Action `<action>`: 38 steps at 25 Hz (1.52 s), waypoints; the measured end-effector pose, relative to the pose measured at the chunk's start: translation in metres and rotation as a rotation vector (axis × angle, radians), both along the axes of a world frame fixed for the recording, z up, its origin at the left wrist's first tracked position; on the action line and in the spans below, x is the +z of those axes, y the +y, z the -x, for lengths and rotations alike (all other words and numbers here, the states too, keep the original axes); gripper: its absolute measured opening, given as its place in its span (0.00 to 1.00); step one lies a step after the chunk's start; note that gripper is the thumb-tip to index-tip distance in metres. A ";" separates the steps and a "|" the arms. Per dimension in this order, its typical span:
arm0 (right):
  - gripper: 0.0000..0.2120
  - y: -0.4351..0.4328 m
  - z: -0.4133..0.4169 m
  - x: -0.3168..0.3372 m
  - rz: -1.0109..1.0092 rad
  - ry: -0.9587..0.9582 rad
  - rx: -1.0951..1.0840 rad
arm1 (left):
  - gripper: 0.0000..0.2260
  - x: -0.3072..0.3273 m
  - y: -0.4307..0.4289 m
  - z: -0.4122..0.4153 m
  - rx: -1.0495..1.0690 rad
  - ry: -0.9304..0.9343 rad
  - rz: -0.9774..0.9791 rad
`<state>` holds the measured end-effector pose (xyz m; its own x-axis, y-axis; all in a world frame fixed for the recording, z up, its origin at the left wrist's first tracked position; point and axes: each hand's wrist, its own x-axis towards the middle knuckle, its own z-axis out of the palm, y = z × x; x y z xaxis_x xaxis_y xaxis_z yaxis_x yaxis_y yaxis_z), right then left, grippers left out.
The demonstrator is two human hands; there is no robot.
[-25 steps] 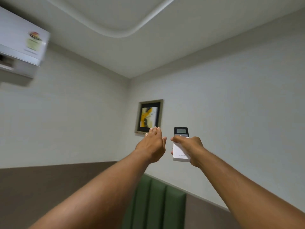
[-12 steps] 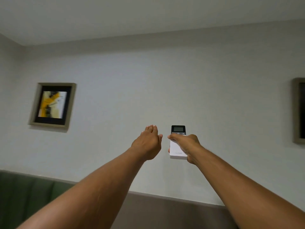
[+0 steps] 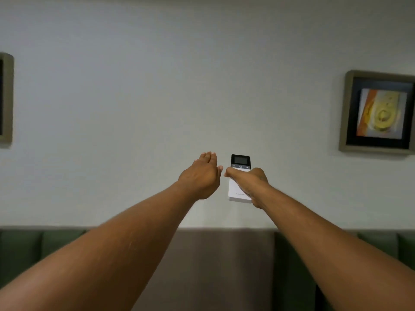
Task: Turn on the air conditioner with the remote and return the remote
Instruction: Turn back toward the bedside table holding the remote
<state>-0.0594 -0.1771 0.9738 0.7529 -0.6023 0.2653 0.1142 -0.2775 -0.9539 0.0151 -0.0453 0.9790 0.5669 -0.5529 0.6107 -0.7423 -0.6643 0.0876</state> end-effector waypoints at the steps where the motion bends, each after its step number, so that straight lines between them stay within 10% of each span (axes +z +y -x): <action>1: 0.17 -0.001 -0.006 -0.017 0.003 0.024 -0.012 | 0.27 -0.015 0.000 -0.007 -0.002 0.014 -0.013; 14: 0.24 0.020 -0.096 -0.478 -0.028 0.536 0.005 | 0.27 -0.447 0.005 -0.088 0.054 0.599 -0.177; 25: 0.17 0.081 -0.042 -0.909 -0.227 0.899 0.040 | 0.10 -0.876 0.031 -0.005 0.570 1.549 0.533; 38: 0.15 0.088 -0.045 -0.988 -0.093 0.913 -0.189 | 0.09 -0.981 0.025 0.005 0.820 1.433 0.648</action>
<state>-0.0144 -0.0893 -0.0141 0.5334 -0.7252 -0.4355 -0.7293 -0.1334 -0.6710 0.0099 -0.0203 -0.0019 0.7825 0.2265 -0.5799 0.6185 -0.3892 0.6826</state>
